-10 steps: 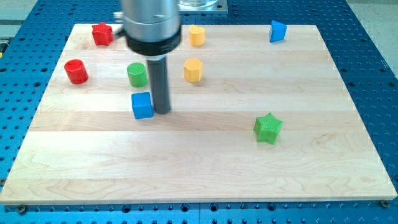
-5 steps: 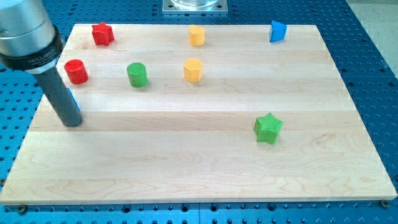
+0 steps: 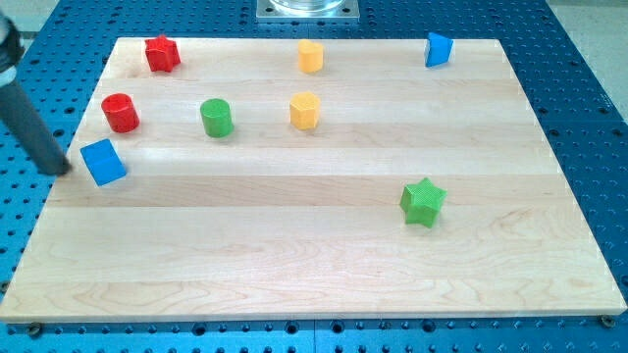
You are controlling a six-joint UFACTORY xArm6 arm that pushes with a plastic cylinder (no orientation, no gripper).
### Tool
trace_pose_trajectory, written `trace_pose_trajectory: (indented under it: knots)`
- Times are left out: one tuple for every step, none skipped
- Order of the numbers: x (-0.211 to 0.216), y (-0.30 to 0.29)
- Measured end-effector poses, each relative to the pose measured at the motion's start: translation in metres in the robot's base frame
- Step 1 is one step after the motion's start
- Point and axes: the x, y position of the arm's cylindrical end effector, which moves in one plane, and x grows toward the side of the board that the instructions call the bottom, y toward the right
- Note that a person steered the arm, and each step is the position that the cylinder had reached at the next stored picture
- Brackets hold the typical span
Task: Place the cube center left
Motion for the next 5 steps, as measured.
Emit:
trace_pose_trajectory:
  knots:
    - [-0.021, 0.033]
    - [-0.024, 0.048]
    - [-0.024, 0.048]
    - [-0.029, 0.057]
    - [-0.043, 0.081]
